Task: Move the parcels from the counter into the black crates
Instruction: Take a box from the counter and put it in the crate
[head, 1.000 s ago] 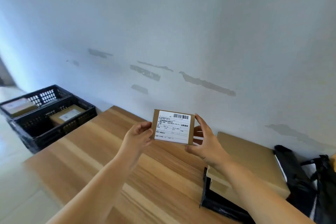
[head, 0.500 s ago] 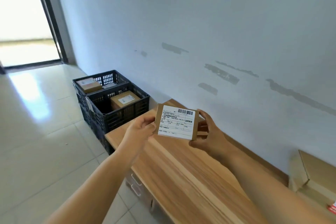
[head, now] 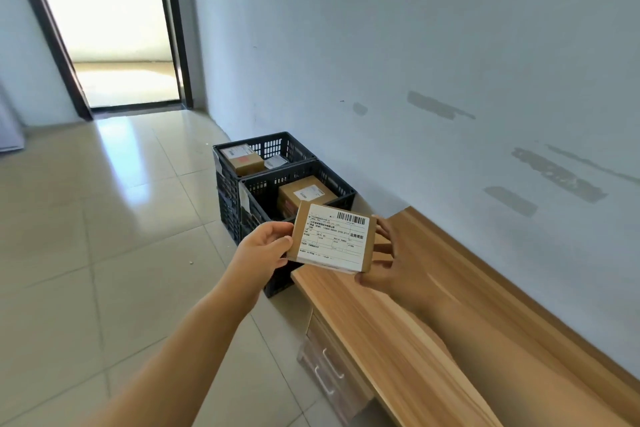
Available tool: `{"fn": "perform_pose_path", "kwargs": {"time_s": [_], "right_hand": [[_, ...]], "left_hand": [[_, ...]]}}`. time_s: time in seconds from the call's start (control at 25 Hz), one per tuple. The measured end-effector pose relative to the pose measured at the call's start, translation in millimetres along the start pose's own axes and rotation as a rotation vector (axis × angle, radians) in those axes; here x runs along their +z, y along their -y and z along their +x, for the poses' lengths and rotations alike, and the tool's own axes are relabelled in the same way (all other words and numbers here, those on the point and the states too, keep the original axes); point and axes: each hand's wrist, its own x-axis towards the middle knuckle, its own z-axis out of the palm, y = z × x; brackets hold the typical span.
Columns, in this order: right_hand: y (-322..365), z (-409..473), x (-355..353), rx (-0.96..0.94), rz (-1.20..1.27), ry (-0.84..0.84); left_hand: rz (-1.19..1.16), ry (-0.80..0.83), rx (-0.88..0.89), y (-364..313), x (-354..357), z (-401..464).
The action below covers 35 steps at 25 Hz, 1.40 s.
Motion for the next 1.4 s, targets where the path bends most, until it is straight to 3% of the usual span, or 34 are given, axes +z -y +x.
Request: {"fn": "perform_pose_path", "kwargs": {"time_s": [0.72,0.96,1.4], "right_hand": [[0.2,350.7,105.2,-0.017,0.108,0.246],[9.7,429.9,144.0,-0.021,0.064,0.244],[77.7,592.2,279.2,0.050,0.031,0.098]], "left_hand": [[0.098,-0.138,-0.066,-54.1,-116.2,299.9],[0.067,-0.120,-0.059,-59.9,-160.8,385.1],[0.058,-0.001,-0.072,-92.0,-315.3,570.9]]}}
